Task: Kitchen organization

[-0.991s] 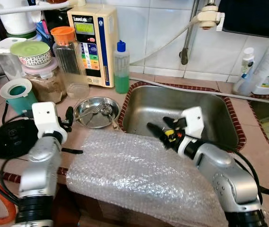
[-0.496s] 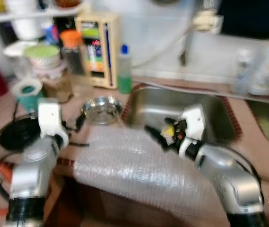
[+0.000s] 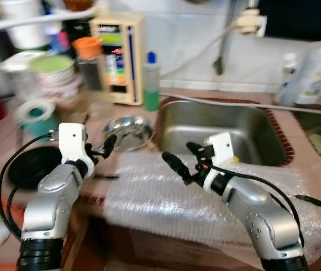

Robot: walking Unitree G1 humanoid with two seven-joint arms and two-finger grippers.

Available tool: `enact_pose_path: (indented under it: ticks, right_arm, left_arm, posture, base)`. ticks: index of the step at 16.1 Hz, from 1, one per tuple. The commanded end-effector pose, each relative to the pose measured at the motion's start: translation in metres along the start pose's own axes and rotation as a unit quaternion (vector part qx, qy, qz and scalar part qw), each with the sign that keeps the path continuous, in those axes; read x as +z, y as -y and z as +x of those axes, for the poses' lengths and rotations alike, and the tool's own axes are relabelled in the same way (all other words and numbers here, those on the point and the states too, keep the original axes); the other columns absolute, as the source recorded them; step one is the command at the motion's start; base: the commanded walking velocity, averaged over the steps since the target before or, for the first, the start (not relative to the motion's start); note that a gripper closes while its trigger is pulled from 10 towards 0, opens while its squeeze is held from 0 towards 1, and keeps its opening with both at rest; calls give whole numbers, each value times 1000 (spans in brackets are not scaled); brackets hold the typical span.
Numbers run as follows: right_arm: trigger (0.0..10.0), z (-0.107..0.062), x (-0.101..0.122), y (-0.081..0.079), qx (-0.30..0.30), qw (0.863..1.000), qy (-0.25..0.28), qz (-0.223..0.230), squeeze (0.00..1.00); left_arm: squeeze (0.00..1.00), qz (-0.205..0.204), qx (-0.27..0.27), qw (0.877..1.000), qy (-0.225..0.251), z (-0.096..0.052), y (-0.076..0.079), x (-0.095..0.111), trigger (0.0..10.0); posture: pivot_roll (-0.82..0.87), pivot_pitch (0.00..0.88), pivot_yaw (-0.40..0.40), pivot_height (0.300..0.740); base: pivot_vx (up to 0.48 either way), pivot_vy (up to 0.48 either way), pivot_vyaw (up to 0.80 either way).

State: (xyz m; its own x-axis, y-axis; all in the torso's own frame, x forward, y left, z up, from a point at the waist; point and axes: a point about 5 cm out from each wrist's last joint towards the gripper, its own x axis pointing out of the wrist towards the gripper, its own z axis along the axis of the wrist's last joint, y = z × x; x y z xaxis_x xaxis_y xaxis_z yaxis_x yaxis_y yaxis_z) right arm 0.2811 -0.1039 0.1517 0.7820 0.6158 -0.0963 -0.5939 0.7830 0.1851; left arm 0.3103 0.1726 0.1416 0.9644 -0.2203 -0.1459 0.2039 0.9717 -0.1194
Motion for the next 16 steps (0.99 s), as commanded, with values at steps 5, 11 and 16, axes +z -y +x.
enact_pose_path:
  ticks: [5, 11, 16]
  right_arm:
    - [10000, -5, -1, 8, -13, 1000, -7, -16, 706]
    - [10000, -6, 1, 11, -15, 1000, -7, -24, 0]
    - [10000, -8, 2, 14, -24, 999, -9, -28, 0]
  left_arm:
    - [0, -5, -47, 999, 1, -4, 31, -15, 10000]
    - [0, -15, -43, 999, 18, -1, 35, -12, 10000]
    - [0, -9, -40, 999, 23, 0, 34, -10, 10000]
  posture:
    - [-26, 0, 46, 740]
    - [-32, 0, 40, 740]
    - [-39, 0, 42, 740]
  base:
    - [0, 0, 0]
    - [0, -122, 0]
    - [0, -384, 0]
